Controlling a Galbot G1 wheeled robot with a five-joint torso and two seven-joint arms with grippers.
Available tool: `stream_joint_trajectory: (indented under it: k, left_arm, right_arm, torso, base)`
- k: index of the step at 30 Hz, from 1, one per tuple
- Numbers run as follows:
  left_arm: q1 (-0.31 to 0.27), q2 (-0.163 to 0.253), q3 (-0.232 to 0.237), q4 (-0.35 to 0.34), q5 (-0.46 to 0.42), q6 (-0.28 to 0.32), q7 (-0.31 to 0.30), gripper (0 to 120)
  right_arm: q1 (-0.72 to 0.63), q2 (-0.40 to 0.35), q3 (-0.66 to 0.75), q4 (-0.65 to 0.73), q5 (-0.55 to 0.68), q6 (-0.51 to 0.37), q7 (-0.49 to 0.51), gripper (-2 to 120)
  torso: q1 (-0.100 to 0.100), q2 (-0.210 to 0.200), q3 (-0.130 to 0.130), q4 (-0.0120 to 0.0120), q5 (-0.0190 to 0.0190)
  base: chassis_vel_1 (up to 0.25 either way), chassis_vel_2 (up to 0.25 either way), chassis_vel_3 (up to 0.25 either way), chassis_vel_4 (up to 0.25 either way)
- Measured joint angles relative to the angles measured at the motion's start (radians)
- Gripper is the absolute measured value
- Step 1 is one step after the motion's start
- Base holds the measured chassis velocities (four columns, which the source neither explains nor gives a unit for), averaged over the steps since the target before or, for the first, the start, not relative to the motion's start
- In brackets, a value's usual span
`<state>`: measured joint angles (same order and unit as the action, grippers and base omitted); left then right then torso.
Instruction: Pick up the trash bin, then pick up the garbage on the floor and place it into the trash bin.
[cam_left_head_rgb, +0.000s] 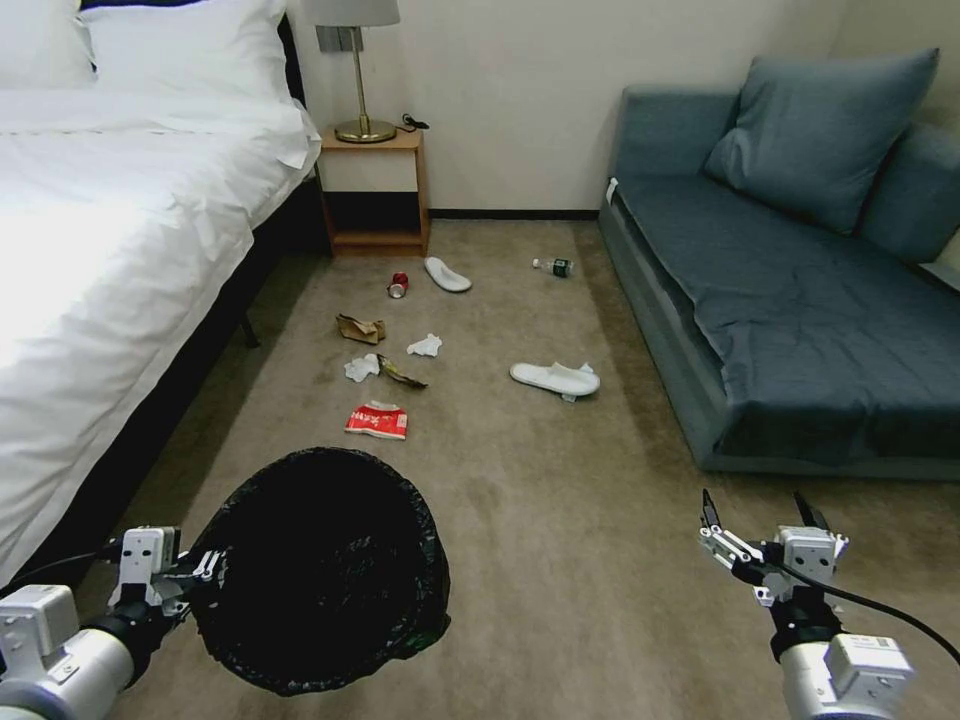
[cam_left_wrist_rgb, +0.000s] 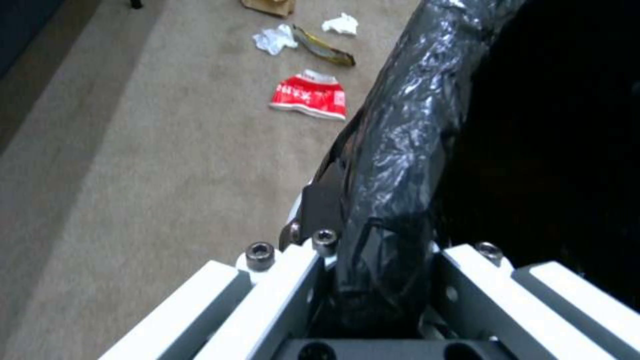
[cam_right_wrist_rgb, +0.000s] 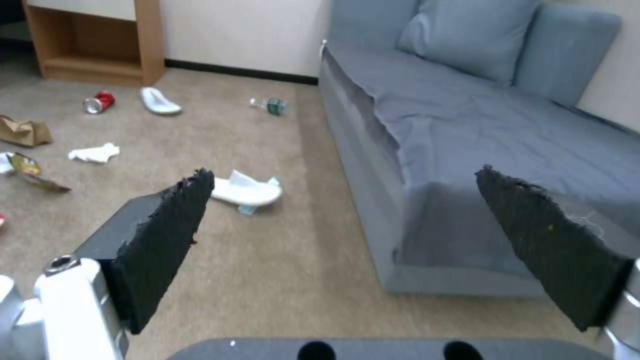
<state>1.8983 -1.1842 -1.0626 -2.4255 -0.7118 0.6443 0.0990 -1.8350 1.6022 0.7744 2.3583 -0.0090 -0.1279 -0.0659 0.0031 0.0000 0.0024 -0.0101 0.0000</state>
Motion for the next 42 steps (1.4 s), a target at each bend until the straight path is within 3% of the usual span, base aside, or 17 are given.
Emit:
stream_joint_trajectory:
  k: [42]
  left_arm:
    - [-0.004,-0.004,0.013,0.018,0.028,-0.011,0.019,2]
  right_arm:
    - [-0.006,-0.009,-0.016,-0.029,-0.009,0.0,-0.01,100]
  torso:
    - [0.0,0.0,0.0,0.0003,0.0]
  base:
    - [-0.11,0.208,0.21,-0.111]
